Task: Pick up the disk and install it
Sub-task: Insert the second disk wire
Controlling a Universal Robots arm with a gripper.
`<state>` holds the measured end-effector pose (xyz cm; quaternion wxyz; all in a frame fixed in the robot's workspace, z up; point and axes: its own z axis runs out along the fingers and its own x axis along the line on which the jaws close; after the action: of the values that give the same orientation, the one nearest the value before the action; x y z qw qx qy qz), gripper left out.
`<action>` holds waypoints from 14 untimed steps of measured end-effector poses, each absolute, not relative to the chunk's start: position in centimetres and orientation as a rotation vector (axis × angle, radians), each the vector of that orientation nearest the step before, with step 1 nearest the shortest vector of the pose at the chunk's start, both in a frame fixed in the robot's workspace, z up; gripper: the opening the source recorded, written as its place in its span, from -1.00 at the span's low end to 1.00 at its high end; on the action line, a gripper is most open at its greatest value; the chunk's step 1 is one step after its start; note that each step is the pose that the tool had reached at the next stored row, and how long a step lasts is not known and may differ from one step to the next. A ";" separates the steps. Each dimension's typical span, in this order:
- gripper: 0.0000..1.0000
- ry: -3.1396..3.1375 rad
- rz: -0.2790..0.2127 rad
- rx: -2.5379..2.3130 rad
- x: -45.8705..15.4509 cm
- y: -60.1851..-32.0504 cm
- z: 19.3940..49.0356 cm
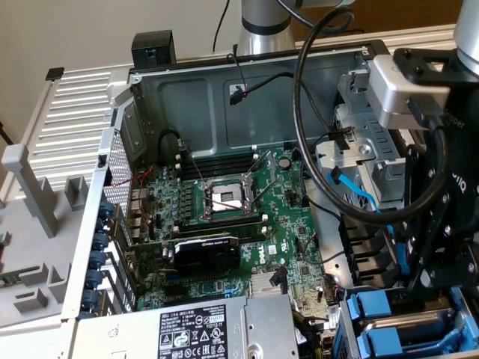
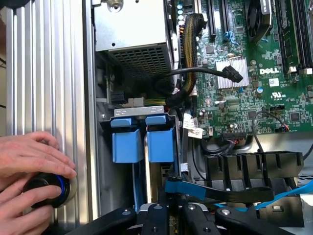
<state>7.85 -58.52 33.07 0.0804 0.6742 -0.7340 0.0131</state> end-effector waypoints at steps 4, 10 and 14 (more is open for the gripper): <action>-0.66 -2.195 0.039 2.016 7.9 -58.5 33.1; -0.66 -2.195 0.039 2.016 8.0 -58.6 33.0; -0.66 -2.195 0.039 2.016 8.0 -58.6 33.0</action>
<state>7.97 -58.56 33.04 0.0804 0.6743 -0.7340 0.0131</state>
